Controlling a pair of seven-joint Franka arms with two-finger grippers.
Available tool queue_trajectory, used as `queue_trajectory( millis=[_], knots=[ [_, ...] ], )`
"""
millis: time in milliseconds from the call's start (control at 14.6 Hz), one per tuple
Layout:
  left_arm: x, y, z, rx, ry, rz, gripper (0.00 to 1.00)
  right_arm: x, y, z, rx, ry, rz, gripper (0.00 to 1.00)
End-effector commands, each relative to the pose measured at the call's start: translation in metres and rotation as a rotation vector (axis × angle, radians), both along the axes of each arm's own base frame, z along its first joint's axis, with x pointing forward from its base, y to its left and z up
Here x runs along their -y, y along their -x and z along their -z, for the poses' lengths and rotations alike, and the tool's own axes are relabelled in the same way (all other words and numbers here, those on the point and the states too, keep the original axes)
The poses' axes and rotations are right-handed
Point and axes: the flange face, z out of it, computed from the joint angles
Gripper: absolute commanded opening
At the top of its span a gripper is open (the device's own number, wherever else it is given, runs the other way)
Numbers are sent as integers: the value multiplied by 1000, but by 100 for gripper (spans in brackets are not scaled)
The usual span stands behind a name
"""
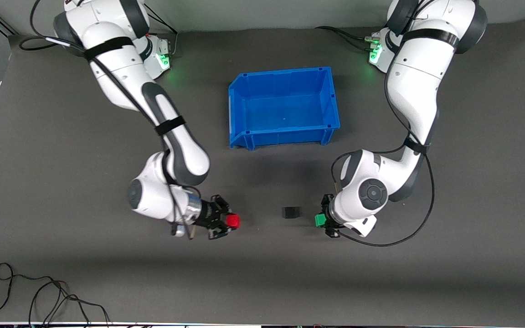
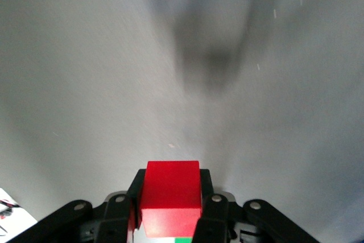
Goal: Attach green and red cubes to black cube
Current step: 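Carry the red cube and green cube toward the black cube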
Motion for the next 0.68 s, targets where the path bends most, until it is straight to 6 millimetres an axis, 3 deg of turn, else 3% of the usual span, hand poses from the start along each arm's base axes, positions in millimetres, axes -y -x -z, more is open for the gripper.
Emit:
queue_trajectory(
  millis=[0, 342, 616],
  knots=[
    [24, 7, 13, -10, 0, -29, 0, -44, 12, 0, 38, -8, -12, 0],
    [40, 19, 26, -33, -7, -31, 0, -105, 41, 32, 82, 14, -51, 0],
    [44, 19, 24, -37, -2, -63, 0, -119, 37, 52, 124, 14, -13, 0]
  ],
)
